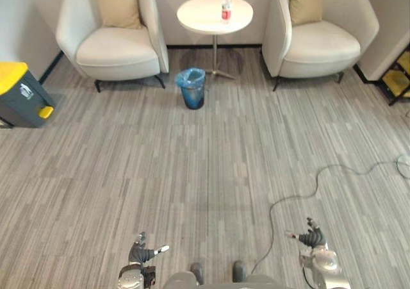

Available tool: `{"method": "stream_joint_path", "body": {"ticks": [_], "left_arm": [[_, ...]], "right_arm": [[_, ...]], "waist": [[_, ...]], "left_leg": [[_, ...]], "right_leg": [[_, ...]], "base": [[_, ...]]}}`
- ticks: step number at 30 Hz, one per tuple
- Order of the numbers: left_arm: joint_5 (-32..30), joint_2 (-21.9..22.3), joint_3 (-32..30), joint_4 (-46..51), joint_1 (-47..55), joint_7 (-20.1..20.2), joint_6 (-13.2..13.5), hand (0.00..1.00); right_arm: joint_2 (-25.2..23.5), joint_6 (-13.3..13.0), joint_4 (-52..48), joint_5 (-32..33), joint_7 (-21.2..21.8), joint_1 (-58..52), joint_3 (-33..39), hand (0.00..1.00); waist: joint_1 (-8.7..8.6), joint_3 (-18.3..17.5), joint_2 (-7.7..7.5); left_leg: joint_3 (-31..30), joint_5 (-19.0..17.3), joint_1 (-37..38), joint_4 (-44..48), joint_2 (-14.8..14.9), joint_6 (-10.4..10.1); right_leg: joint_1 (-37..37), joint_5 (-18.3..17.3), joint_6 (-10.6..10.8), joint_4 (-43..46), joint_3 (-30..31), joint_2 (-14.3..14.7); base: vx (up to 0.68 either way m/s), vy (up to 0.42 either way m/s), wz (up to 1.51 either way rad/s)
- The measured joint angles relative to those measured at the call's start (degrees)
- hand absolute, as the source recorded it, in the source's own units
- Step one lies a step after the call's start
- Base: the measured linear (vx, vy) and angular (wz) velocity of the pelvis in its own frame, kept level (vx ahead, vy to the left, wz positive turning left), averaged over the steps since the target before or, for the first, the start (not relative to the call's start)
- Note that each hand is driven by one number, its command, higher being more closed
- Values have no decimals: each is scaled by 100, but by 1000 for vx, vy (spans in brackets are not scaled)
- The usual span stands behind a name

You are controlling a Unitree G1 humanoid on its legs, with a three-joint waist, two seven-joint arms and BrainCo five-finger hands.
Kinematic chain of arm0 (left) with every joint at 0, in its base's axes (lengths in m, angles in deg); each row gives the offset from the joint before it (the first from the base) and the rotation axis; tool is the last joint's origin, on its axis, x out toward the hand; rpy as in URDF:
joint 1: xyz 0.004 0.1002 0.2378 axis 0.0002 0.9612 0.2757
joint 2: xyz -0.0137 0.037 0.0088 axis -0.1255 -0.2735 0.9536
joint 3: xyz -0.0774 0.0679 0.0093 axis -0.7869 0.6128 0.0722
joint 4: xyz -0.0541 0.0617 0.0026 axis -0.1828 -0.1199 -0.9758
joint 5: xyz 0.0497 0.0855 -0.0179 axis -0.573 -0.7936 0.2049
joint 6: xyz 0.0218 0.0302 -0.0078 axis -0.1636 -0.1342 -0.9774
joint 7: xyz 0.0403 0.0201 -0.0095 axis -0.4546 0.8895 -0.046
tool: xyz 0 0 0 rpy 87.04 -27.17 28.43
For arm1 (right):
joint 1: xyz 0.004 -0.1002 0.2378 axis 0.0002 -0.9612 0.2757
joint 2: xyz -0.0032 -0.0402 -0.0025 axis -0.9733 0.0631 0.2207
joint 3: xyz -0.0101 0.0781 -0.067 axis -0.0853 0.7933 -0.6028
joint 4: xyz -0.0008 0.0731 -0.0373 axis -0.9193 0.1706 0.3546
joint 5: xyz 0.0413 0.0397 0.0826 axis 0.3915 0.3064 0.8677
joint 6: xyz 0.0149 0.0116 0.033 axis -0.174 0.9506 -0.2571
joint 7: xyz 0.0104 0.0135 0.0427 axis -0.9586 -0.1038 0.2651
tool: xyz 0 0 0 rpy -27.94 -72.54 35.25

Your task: Gather rubbish on tea table into small bin, then transfer packed bag to large trash can.

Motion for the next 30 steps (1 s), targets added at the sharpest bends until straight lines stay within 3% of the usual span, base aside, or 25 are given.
{"method": "stream_joint_path", "body": {"ticks": [2,3,6,7,8,9,10,11,12,13,14,15,17,19,20,21,22,23,24,25,26,27,28,29,30], "left_arm": [[30,-82,32,5,-104,-8,-13,0],[35,-115,61,4,-121,-9,-15,0],[47,-169,69,-18,-275,-22,-26,0],[42,-185,65,-20,-363,-33,-39,0],[42,-177,139,-37,-381,-45,-47,0],[14,-123,242,-73,-462,-51,-46,0],[-2,-101,245,-69,-495,-45,-45,0],[-25,-75,272,-69,-549,-22,-46,0],[-28,-20,284,-62,-583,3,-53,0],[-27,17,283,-38,-565,4,-53,0],[-28,34,283,20,-511,10,-46,0],[-25,27,282,47,-497,12,-45,0],[-24,32,282,137,-445,11,-40,0],[-24,45,282,222,-441,13,-43,0],[-24,68,279,263,-464,14,-42,0],[-22,92,280,268,-435,18,-41,0],[-21,104,279,267,-397,20,-42,0],[-21,126,279,317,-195,14,-38,0],[-21,119,276,312,-173,14,-37,0],[-24,40,181,365,-261,11,-46,0],[-24,67,177,414,-262,11,-42,0],[-24,95,181,436,-270,11,-34,0],[-25,92,180,418,-277,10,-46,0],[-26,83,177,406,-270,7,-66,0],[-25,77,167,407,-245,-4,-68,0]], "right_arm": [[-17,44,0,37,4,-75,-23,0],[-12,52,1,38,2,-84,-20,0],[-3,53,0,38,1,-37,-21,0],[-2,57,-18,33,-18,-44,-18,0],[18,84,-105,32,-57,-98,-20,0],[42,104,-309,24,-129,-207,-35,0],[32,106,-409,21,-129,-198,-38,0],[20,98,-588,20,-109,-165,-47,0],[44,77,-742,20,-108,-163,-49,0],[63,64,-781,25,-114,-158,-62,0],[52,32,-781,29,-118,-104,-83,0],[28,-62,-799,47,-166,-44,-147,0],[30,-111,-876,48,-227,38,-185,0],[89,-126,-867,70,-229,167,-182,0],[134,-129,-819,94,-228,242,-188,0],[164,-120,-770,96,-229,286,-228,0],[170,-121,-772,95,-226,303,-241,0],[188,-95,-767,95,-231,218,-244,0],[177,-89,-748,95,-237,208,-241,0],[40,-14,-532,82,-236,266,-230,0],[44,-14,-533,82,-236,255,-208,0],[38,-15,-533,66,-234,264,-158,0],[32,-19,-523,33,-220,275,-162,0],[11,-22,-487,33,-218,268,-165,0],[-20,-16,-402,33,-217,255,-175,0]], "waist": [[-40,141,-38],[-37,154,-29],[-148,255,18],[-226,252,10],[-327,215,-10],[-336,207,132],[-336,218,150],[-330,241,179],[-330,326,305],[-289,362,374],[-212,407,410],[-51,501,271],[37,579,110],[146,613,61],[308,619,52],[406,620,67],[463,605,96],[567,466,311],[598,462,300],[599,319,-200],[564,291,-255],[532,290,-276],[465,299,-292],[411,301,-290],[390,303,-280]], "left_leg": [[3,-224,250,33,63,41],[4,-269,297,38,103,34],[-88,-534,638,-142,381,-242],[-204,-589,822,-298,454,-371],[-295,-620,966,-403,574,-522],[-427,-562,1121,-310,707,-681],[-448,-488,1055,-56,768,-755],[-534,-192,664,930,880,-739],[-599,566,112,2423,1142,-564],[-643,874,-154,3171,1290,-502],[-630,759,-507,4173,1431,-365],[-511,613,-932,4961,1350,-140],[-236,481,-1532,4802,1102,-79],[-106,402,-2210,3877,730,-35],[-97,436,-2532,2844,488,-77],[-80,666,-2717,1676,277,-274],[-60,910,-2693,1047,212,-314],[-68,1472,-2644,114,242,-73],[-124,1809,-2630,246,234,151],[59,1263,-2758,1118,-107,639],[66,1057,-2734,1279,-194,687],[40,780,-2577,1451,-288,741],[2,535,-2312,1490,-397,756],[-82,360,-1897,1393,-518,764],[-159,261,-1384,1177,-604,767]], "right_leg": [[-543,-117,9,902,-494,-242],[-651,-118,9,888,-571,-265],[-1279,82,127,90,-768,-251],[-1419,476,37,-363,-762,-252],[-1405,913,-146,-228,-849,-242],[-1420,539,-434,237,-1000,-225],[-1415,356,-488,419,-1029,-227],[-1285,82,-572,599,-1100,-200],[-752,-102,-617,262,-1193,-22],[-418,-131,-642,25,-1212,118],[80,-153,-680,-323,-1165,302],[876,-163,-697,-847,-1013,356],[1697,-163,-697,-1491,-912,315],[2177,-163,-697,-1948,-783,245],[2384,-165,-692,-2135,-656,183],[2646,-195,-639,-2265,-554,140],[2796,-231,-575,-2306,-486,158],[3064,-346,-386,-2292,-291,328],[3130,-393,-326,-2262,-228,319],[2905,-473,-54,-1238,-41,-219],[2727,-311,188,-685,12,-308],[2430,99,620,254,153,-404],[2088,280,1008,1325,297,-458],[1747,236,946,2333,285,-503],[1484,93,709,2936,171,-556]], "base": [[229,-4,-14],[508,-66,-9],[438,-103,13],[696,-228,58],[637,-197,66],[547,-160,43],[724,-235,23],[877,-318,14],[868,-329,10],[569,-199,-7],[691,-174,-37],[697,-151,-37],[771,-121,-18],[671,-33,-33],[820,71,-70],[688,71,-72],[932,185,-75],[501,129,-53],[1155,283,-35],[816,196,7],[972,232,24],[633,147,27],[761,155,34],[744,144,31],[808,120,53]]}}
